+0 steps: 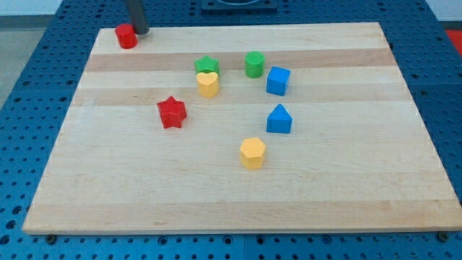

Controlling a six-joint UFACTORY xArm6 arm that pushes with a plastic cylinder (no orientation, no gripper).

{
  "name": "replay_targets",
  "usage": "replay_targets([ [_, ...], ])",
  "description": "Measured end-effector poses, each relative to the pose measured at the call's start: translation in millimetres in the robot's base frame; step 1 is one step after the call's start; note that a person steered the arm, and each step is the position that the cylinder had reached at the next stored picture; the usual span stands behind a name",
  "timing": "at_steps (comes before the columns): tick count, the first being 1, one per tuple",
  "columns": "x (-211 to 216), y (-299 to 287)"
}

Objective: Push green star and green circle towards each other

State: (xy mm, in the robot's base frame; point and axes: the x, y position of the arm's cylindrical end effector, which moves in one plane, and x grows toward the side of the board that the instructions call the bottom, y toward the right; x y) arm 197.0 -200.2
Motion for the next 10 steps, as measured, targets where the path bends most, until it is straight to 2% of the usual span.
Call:
replay_targets([
  [7, 15.2, -18.9],
  [10, 68.0, 7.7],
])
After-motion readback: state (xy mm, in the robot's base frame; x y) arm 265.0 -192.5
